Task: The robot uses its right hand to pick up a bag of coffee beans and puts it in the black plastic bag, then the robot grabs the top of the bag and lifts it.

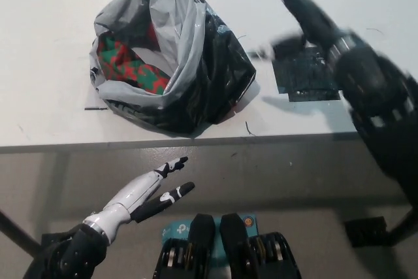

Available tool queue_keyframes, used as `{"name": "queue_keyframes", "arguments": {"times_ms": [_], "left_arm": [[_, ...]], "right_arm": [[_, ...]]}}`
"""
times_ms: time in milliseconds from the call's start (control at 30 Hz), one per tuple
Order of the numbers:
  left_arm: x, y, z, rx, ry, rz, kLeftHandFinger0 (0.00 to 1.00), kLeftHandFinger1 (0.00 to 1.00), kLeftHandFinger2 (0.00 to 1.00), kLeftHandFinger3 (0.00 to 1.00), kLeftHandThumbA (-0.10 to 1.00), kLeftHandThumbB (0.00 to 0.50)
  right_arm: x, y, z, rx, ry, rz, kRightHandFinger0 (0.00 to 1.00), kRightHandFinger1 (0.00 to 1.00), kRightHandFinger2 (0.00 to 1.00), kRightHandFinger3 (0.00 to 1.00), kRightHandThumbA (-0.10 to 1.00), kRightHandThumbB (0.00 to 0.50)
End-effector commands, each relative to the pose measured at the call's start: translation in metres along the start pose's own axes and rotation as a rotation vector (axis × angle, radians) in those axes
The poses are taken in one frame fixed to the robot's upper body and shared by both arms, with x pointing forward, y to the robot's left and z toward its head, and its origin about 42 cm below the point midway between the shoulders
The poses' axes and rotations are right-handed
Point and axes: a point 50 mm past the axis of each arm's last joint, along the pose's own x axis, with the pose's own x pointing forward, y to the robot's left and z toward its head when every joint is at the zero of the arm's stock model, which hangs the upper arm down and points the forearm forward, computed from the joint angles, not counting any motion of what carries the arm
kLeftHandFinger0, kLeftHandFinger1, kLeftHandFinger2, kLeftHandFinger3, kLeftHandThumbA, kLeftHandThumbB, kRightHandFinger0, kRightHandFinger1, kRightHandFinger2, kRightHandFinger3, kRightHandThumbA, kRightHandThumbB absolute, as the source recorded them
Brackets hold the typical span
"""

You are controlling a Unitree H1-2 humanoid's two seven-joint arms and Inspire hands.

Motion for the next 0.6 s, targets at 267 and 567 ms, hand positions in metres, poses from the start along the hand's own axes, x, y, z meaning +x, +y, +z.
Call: {"name": "queue_keyframes", "arguments": {"times_ms": [267, 567], "left_arm": [[0.002, 0.058, 0.003, -0.124, -0.113, 0.26, 1.0, 1.0, 1.0, 1.0, 1.0, 0.19], [0.011, 0.078, 0.01, -0.125, -0.133, 0.291, 1.0, 1.0, 1.0, 1.0, 1.0, 0.168]], "right_arm": [[-0.28, -0.042, 0.081, 0.12, -0.903, -0.449, 1.0, 1.0, 1.0, 1.0, 0.99, 0.411], [-0.253, 0.005, 0.049, 0.177, -0.729, -0.424, 1.0, 1.0, 1.0, 1.0, 1.0, 0.433]]}}
